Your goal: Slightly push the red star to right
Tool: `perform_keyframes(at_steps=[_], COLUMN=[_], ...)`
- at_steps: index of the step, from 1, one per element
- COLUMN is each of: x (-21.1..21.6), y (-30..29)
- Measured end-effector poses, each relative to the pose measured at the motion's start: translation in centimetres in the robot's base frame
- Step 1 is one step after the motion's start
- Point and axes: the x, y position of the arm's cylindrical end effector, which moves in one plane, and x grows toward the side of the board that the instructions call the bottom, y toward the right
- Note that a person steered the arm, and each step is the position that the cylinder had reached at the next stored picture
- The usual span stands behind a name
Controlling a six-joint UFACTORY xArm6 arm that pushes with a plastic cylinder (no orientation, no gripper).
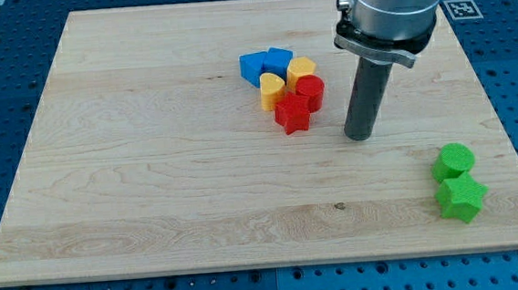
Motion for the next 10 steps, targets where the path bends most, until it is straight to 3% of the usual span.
perform_keyframes(at_steps=[3, 7, 9, 10], x=[0.2, 5.1, 4.9, 2.0], y=[0.0, -3.1, -6.9, -9.6])
